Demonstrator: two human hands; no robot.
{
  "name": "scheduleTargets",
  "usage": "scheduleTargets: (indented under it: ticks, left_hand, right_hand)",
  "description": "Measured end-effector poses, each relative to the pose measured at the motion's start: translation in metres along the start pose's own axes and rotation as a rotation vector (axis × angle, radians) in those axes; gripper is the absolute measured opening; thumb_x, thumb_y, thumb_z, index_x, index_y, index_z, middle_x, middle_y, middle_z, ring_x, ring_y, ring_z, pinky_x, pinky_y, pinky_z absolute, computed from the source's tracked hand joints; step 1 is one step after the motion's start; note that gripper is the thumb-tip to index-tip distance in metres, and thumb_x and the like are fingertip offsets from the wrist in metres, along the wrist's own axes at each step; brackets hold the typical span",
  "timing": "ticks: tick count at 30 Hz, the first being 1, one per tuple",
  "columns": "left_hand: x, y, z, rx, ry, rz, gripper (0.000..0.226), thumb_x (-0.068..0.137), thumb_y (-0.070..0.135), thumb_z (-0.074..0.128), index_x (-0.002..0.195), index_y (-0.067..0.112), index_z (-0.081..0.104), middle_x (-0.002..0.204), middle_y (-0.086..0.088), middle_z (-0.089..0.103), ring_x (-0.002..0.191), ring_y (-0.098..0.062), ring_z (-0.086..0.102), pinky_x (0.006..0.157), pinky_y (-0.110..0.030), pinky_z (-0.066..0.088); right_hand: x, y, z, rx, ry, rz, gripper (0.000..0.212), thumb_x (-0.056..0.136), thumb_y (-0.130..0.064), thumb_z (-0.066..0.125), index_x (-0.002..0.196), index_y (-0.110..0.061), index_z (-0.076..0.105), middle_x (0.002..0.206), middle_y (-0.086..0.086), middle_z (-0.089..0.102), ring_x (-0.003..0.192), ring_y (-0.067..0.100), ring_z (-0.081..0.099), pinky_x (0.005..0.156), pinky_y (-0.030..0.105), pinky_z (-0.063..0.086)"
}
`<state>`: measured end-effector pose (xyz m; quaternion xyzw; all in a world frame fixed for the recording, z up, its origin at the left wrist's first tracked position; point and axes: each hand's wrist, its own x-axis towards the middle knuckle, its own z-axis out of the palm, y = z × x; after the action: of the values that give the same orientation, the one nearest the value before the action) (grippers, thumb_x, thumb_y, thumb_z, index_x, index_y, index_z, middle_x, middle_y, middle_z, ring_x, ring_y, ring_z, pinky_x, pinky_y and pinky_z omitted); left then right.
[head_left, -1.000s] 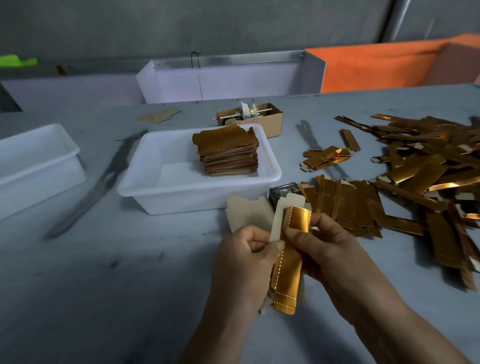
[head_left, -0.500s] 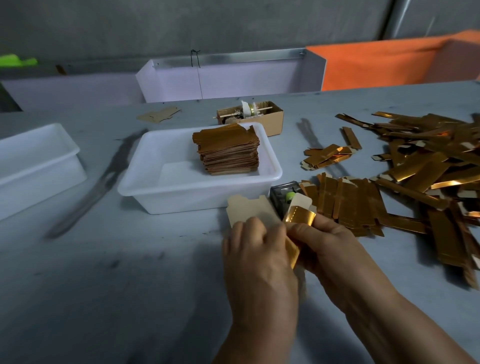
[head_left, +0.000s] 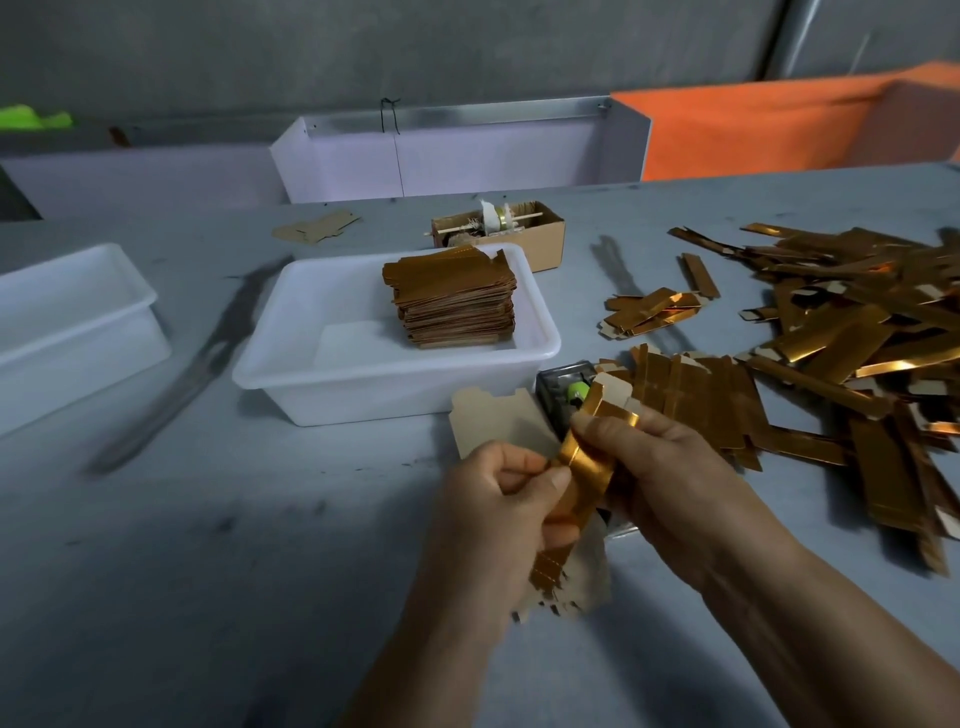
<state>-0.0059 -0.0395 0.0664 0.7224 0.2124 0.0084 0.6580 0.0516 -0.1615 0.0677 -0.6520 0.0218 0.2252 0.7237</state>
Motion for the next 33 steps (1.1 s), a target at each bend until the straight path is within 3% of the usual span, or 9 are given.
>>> scheduleTargets:
  ticks: [3, 5, 9, 15, 19, 21, 27, 29, 33]
  left_hand:
    - [0.002, 0.002, -0.005, -0.194, -0.113, -0.091, 0.005, 0.086, 0.012, 0.067, 0.092, 0.013, 0.067, 0.08, 0.001, 0.072, 0.069, -0.01, 0.071, 0.061, -0.02, 0.056]
    - [0.002, -0.001, -0.006, -0.253, -0.092, -0.124, 0.007, 0.087, 0.011, 0.064, 0.092, 0.013, 0.069, 0.082, -0.001, 0.073, 0.069, -0.013, 0.07, 0.06, -0.021, 0.055]
    - [0.003, -0.01, -0.009, -0.292, 0.016, -0.175, 0.007, 0.091, 0.014, 0.06, 0.09, 0.012, 0.066, 0.075, -0.005, 0.062, 0.056, -0.011, 0.05, 0.046, -0.018, 0.042]
    - [0.007, -0.014, -0.003, -0.266, 0.052, -0.176, 0.007, 0.091, 0.012, 0.06, 0.094, 0.007, 0.064, 0.075, -0.007, 0.061, 0.05, -0.008, 0.047, 0.034, -0.012, 0.034]
    - [0.009, -0.02, 0.004, -0.241, 0.052, -0.183, 0.004, 0.087, 0.013, 0.065, 0.089, 0.011, 0.067, 0.073, -0.005, 0.062, 0.057, -0.012, 0.048, 0.043, -0.019, 0.036]
    - [0.01, -0.022, 0.008, -0.241, 0.049, -0.194, 0.003, 0.087, 0.012, 0.066, 0.085, 0.012, 0.068, 0.074, -0.006, 0.061, 0.059, -0.014, 0.046, 0.039, -0.018, 0.036]
    - [0.007, -0.02, 0.015, -0.246, -0.046, -0.197, 0.008, 0.089, 0.016, 0.064, 0.093, 0.01, 0.067, 0.074, -0.011, 0.065, 0.045, -0.007, 0.047, 0.036, -0.017, 0.036]
    - [0.008, -0.02, 0.019, -0.257, -0.078, -0.206, 0.01, 0.091, 0.017, 0.062, 0.097, 0.01, 0.066, 0.085, -0.022, 0.069, 0.042, -0.006, 0.042, 0.04, -0.018, 0.035]
    - [0.01, -0.021, 0.027, -0.289, -0.115, -0.228, 0.014, 0.093, 0.017, 0.059, 0.103, 0.009, 0.064, 0.101, -0.019, 0.072, 0.051, -0.008, 0.046, 0.047, -0.019, 0.034]
  right_hand:
    - [0.002, -0.006, -0.004, -0.006, 0.013, 0.095, 0.035, 0.09, -0.044, 0.051, 0.093, -0.01, 0.056, 0.071, 0.008, 0.064, 0.064, 0.016, 0.065, 0.056, 0.025, 0.051]
    - [0.002, -0.015, -0.012, -0.081, 0.059, 0.029, 0.038, 0.089, -0.05, 0.048, 0.095, -0.015, 0.061, 0.078, 0.008, 0.07, 0.069, 0.017, 0.069, 0.055, 0.022, 0.053]
    - [0.003, -0.019, -0.038, -0.443, 0.315, -0.196, 0.014, 0.088, -0.035, 0.057, 0.081, -0.025, 0.064, 0.085, 0.0, 0.066, 0.078, 0.015, 0.062, 0.058, 0.025, 0.044]
    - [0.006, 0.011, -0.045, -0.676, 0.2, -0.1, 0.009, 0.085, -0.032, 0.063, 0.077, -0.03, 0.064, 0.08, -0.009, 0.064, 0.078, 0.005, 0.057, 0.058, 0.02, 0.036]
    - [0.01, 0.015, -0.044, -0.671, 0.235, -0.092, 0.013, 0.085, -0.029, 0.066, 0.072, -0.026, 0.065, 0.076, -0.005, 0.064, 0.075, 0.01, 0.058, 0.056, 0.022, 0.038]
    - [0.011, 0.015, -0.043, -0.643, 0.236, -0.066, 0.014, 0.085, -0.027, 0.066, 0.072, -0.023, 0.066, 0.075, -0.002, 0.065, 0.074, 0.012, 0.058, 0.056, 0.023, 0.038]
    - [0.013, 0.015, -0.039, -0.572, 0.234, 0.007, 0.012, 0.087, -0.026, 0.064, 0.076, -0.022, 0.067, 0.08, -0.003, 0.065, 0.078, 0.01, 0.057, 0.056, 0.023, 0.036]
    - [0.014, 0.014, -0.039, -0.553, 0.228, 0.026, 0.012, 0.088, -0.025, 0.063, 0.077, -0.021, 0.067, 0.083, -0.001, 0.066, 0.08, 0.01, 0.057, 0.057, 0.023, 0.036]
    - [0.013, 0.012, -0.037, -0.479, 0.201, 0.034, 0.015, 0.09, -0.018, 0.058, 0.079, -0.016, 0.068, 0.086, 0.003, 0.067, 0.085, 0.014, 0.058, 0.063, 0.026, 0.038]
